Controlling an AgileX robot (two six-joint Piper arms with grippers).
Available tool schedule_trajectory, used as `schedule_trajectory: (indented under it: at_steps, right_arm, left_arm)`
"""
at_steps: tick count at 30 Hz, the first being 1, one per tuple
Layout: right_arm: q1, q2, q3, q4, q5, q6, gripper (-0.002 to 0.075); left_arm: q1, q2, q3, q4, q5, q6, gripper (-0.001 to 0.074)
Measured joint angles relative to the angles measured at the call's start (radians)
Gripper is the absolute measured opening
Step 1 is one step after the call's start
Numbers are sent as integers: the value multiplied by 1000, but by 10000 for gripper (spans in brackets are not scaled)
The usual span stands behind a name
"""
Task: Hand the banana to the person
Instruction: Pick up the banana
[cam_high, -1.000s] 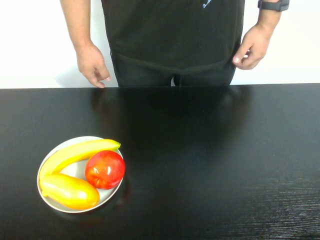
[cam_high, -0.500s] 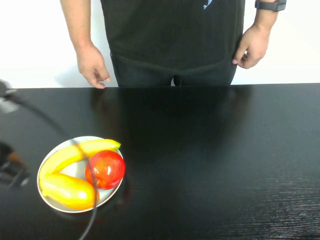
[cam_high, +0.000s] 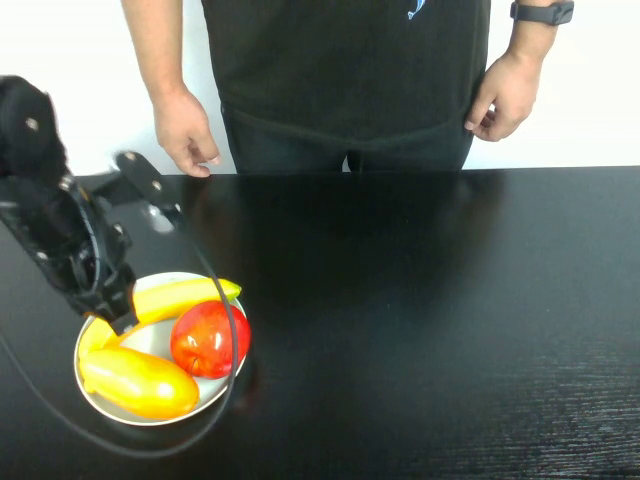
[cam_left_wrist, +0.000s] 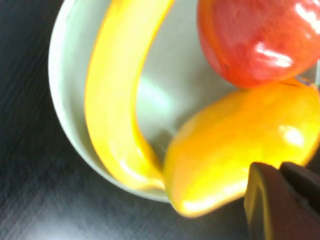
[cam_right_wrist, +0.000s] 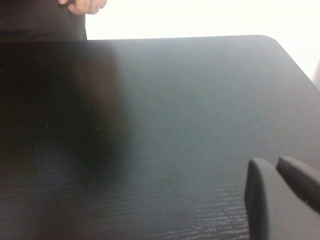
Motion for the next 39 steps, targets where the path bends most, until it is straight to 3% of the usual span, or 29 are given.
schedule_trajectory:
  at_steps: [4,8,11,20,39]
  right_arm:
    - [0,0,0,0,0,0,-11]
    - [0,0,0,0,0,0,-11]
    - [0,0,0,0,0,0,-11]
    - [0,0,0,0,0,0,-11]
    - [0,0,0,0,0,0,-11]
  left_arm:
    - [0,59,0,0,-105,64,115]
    - [0,96,0,-4,-232,113,302]
    - [10,130,-2,-10,-270,168,356]
    - [67,212,-2,-11,-279,259,378]
    - [71,300,-10,23,-317,329,378]
